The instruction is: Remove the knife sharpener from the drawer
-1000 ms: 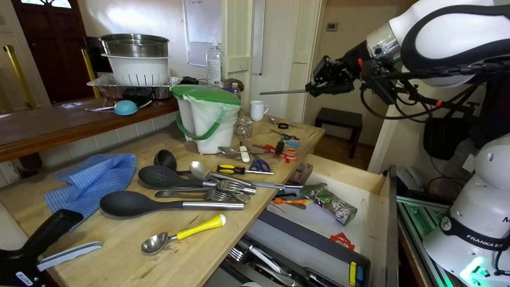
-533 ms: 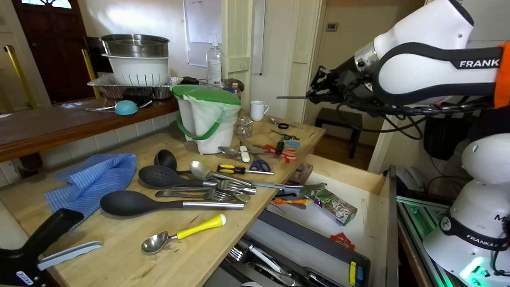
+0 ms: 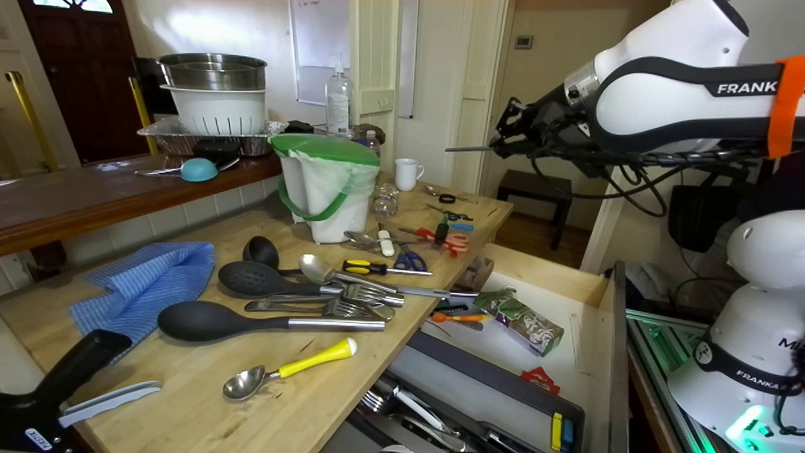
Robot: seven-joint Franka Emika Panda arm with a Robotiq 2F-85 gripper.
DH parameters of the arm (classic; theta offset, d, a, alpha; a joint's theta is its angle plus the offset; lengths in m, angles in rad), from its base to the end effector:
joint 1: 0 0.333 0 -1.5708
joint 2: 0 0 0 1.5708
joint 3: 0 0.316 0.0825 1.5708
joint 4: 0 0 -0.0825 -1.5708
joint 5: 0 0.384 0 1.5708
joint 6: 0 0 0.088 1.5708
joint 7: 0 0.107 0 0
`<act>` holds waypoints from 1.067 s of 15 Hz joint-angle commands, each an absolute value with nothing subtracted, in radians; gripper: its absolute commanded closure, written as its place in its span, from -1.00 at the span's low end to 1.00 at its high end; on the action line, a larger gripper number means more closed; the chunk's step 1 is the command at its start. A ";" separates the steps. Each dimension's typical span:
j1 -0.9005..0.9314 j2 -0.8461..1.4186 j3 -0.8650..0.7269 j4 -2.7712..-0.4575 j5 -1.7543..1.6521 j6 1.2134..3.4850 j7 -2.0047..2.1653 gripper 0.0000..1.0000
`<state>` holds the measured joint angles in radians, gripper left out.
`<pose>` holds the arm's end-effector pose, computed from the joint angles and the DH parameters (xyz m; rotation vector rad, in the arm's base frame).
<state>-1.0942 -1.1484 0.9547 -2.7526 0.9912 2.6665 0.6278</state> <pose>0.3535 -0.0561 0.4945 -2.0417 1.8836 -1.3752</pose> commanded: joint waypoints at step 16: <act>-0.542 -0.383 0.111 -2.547 0.648 2.960 0.376 0.80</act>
